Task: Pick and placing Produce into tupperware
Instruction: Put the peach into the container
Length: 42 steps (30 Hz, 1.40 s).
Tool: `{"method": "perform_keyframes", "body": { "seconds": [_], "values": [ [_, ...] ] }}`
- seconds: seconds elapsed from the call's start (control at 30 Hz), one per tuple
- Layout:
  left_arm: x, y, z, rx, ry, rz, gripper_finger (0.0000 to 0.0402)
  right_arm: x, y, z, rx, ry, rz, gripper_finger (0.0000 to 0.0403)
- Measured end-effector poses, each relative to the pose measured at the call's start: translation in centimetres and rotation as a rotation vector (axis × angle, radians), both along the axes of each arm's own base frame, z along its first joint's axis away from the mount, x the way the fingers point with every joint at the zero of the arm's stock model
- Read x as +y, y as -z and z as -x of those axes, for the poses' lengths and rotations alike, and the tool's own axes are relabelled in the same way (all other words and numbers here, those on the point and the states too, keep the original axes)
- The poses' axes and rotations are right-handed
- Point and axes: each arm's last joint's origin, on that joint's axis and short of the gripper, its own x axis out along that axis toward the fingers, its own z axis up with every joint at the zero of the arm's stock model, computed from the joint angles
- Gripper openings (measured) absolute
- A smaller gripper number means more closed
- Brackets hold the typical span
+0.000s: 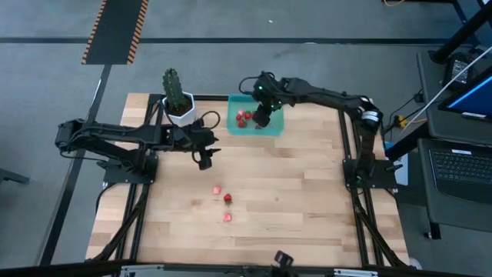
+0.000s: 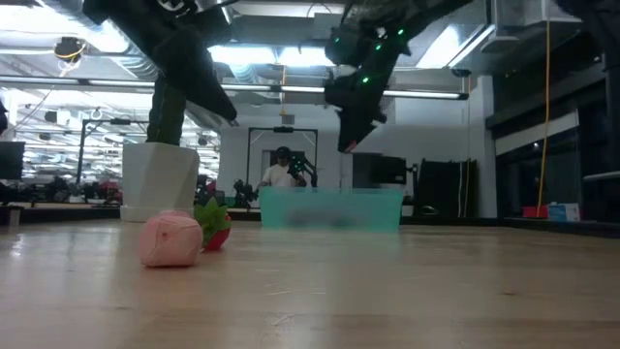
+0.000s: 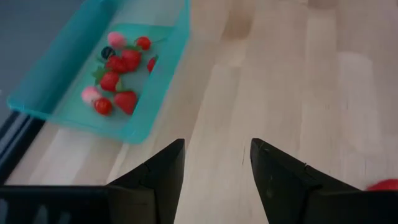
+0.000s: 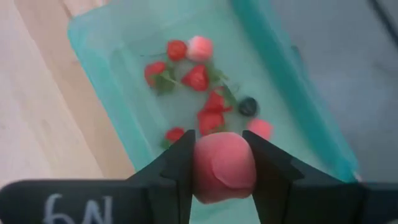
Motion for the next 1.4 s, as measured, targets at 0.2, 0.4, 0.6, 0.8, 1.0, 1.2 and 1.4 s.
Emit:
{"method": "perform_keyframes", "body": {
  "seconds": [0.2, 0.4, 0.6, 0.8, 1.0, 1.2, 1.4],
  "values": [
    [0.1, 0.0, 0.0, -0.001, -0.009, 0.009, 0.0176, -2.7, 2.3, -1.2, 0.016, -0.068, -0.101, 0.0122],
    [0.0, 0.1, 0.1, 0.005, -0.005, 0.011, 0.0176, -4.3, 5.0, -1.4, 0.083, -0.099, -0.137, 0.0122],
    [0.0, 0.1, 0.1, 0.006, -0.005, 0.012, 0.0176, -5.4, 6.6, -1.2, 0.122, -0.097, -0.148, 0.0122],
    [0.0, 0.1, 0.0, 0.006, -0.005, 0.012, 0.0176, -5.3, 6.9, -0.9, 0.149, -0.118, -0.157, 0.0122],
    [0.0, 0.1, 0.0, 0.006, -0.005, 0.012, 0.0176, -5.3, 7.0, -0.9, 0.172, -0.187, -0.137, 0.0122],
    [0.0, 0.2, 0.1, 0.02, -0.005, 0.014, 0.0176, -5.4, 8.5, -1.1, 0.203, -0.183, -0.163, 0.0122],
    [0.0, 0.3, 0.2, 0.028, -0.007, 0.017, 0.0176, -5.5, 8.8, -1.1, 0.206, -0.183, -0.165, 0.0122]
  ]
}}
